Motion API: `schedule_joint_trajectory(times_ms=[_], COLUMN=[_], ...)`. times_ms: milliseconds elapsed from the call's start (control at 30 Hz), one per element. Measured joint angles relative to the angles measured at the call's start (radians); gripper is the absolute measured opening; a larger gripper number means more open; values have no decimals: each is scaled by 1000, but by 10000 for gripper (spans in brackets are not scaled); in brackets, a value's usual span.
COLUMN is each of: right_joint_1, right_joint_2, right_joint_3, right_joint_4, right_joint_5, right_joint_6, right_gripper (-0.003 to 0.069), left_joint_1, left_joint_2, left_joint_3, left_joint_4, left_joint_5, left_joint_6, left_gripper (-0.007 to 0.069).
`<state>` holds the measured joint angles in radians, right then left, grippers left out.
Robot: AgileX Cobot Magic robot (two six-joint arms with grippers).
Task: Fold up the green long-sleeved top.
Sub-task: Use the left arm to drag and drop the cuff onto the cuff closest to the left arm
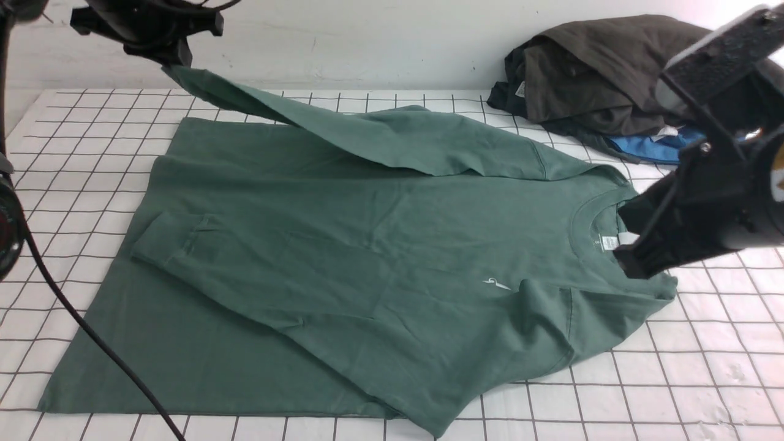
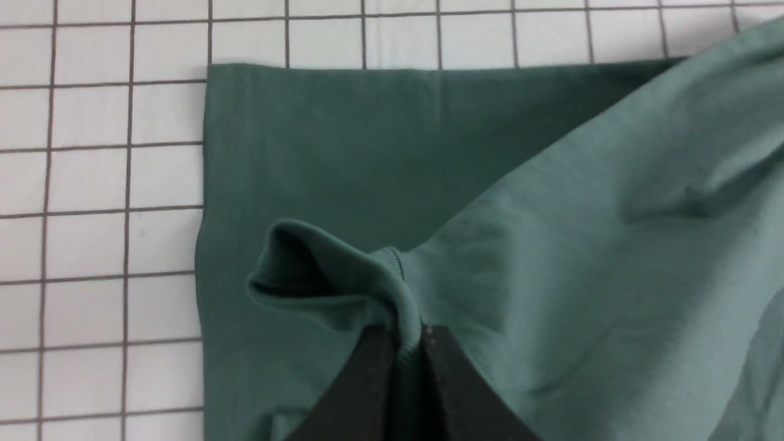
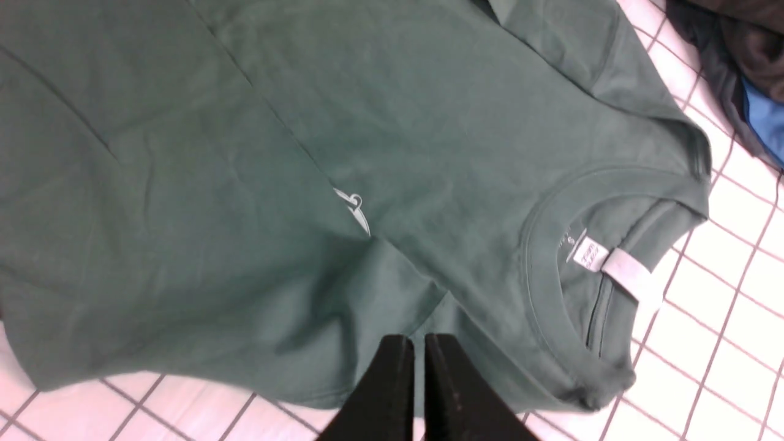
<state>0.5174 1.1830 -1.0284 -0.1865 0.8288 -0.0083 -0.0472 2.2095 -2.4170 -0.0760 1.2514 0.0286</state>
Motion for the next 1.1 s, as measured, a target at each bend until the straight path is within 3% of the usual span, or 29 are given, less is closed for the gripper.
schedule_joint_trajectory(times_ms=[133,167,333,767,900,1100], right_joint_1=[0,0,0,-1,-1,-1], right_joint_2=[-32,-35,-35,-35,-35,-35], right_joint_3=[52,73,88,89,97,149], right_joint_4=[-6,-12,-28,-59,-70,-79], right_joint_5=[-45,-81,-166,-234,-238,-289], right_joint_6=[8,8,8,8,8,8], right_gripper=[25,25,25,25,25,25], left_joint_1=[-35,-42,-43,-138,-142,-142], left_joint_2=[-97,-105,-67,-248,-292,-289], left_joint_3=[224,368,595,622,819,1032], left_joint_4=[66,98,155,255,325,490], left_joint_5=[0,-4,-38,-30,-53,-238], left_joint_6=[7,7,-7,-19,-77,-269], left_gripper=[20,20,20,23,24,24])
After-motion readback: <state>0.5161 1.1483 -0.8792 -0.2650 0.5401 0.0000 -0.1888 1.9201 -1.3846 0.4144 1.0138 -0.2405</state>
